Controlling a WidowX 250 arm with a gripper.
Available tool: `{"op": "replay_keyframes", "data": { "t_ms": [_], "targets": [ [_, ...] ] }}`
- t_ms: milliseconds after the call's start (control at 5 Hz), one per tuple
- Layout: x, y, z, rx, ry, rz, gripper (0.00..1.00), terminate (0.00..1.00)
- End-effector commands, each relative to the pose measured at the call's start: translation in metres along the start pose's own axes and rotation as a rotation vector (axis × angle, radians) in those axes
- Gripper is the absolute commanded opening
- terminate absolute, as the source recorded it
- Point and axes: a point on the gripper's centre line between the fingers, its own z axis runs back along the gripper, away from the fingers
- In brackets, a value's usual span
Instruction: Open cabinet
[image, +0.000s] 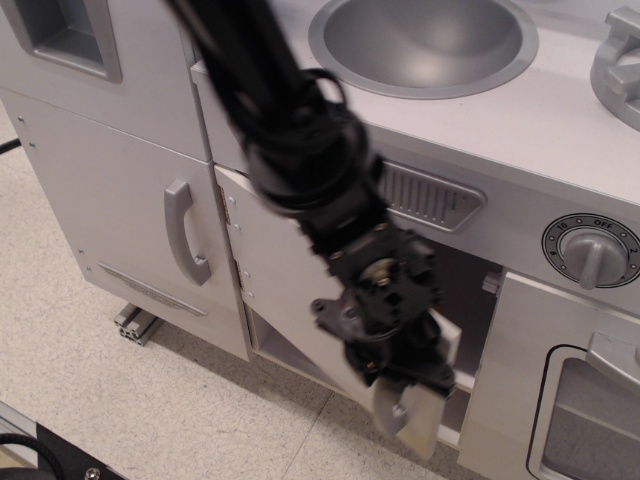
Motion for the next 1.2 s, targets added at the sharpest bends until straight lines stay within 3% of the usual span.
{"op": "replay_keyframes", "data": {
  "t_ms": [0, 200, 600, 800, 1000],
  "targets": [
    [-0.007, 0.037, 0.021, 0.008, 0.023, 0.028, 1.00, 0.00],
    [-0.003, 0.036, 0.050, -0.021, 0.069, 0.021, 1.00, 0.00],
    [0.031, 0.011, 0.114, -0.128, 0.061, 0.083, 1.00, 0.00],
    [0.055, -0.007, 0.108, -0.147, 0.059, 0.097, 1.00, 0.00],
    [0.067, -0.024, 0.083, -0.112, -0.003, 0.054, 1.00, 0.00]
  ]
}}
